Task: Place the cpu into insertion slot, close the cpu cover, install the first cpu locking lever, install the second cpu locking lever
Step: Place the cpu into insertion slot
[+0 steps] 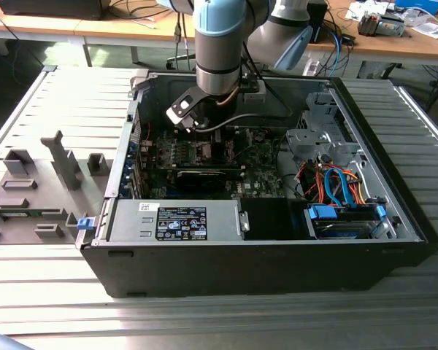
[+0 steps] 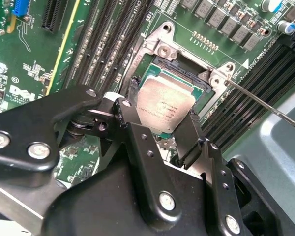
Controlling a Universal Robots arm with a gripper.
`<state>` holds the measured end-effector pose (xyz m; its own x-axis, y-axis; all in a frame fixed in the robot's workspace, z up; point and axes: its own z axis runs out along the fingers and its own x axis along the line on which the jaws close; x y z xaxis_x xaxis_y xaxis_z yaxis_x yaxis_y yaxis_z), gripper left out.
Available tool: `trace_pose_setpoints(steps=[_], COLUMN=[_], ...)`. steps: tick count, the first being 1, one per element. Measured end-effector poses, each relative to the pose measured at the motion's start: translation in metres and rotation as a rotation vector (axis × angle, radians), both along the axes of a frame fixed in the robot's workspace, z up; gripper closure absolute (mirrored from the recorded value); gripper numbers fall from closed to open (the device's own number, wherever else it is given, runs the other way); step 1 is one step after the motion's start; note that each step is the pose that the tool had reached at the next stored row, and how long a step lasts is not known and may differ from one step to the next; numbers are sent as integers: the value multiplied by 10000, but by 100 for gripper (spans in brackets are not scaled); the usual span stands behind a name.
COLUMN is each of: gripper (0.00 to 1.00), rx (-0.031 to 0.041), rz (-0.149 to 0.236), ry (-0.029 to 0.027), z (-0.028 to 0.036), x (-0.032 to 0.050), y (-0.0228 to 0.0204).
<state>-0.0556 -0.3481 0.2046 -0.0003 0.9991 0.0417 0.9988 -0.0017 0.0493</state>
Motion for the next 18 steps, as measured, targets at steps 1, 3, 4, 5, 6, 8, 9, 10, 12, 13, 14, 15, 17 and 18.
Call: trace_pose_setpoints(steps=[1,3,4,5,6,8,9,10,12,13,14,15,17,18], gripper=[46,46,46,46,46,46,46,46,46,46,46,46,46,46], rx=[-1,-1,3,6,6,3,6,5,6,7,7,8,8,11], rz=[-1,1,6,10,17,25,27,29,40,41,43,43,41,43], ry=[2,12,14,13,13,16,15,15,15,14,14,14,14,14], z=[-3,-17,-25,-29,-34,-37,-40,-41,-45,-45,-45,-46,-46,-46], x=[0,1,2,2,2,2,2,1,1,0,-1,-2,-9,-10], y=[5,24,38,45,48,48,49,48,49,49,49,49,49,48])
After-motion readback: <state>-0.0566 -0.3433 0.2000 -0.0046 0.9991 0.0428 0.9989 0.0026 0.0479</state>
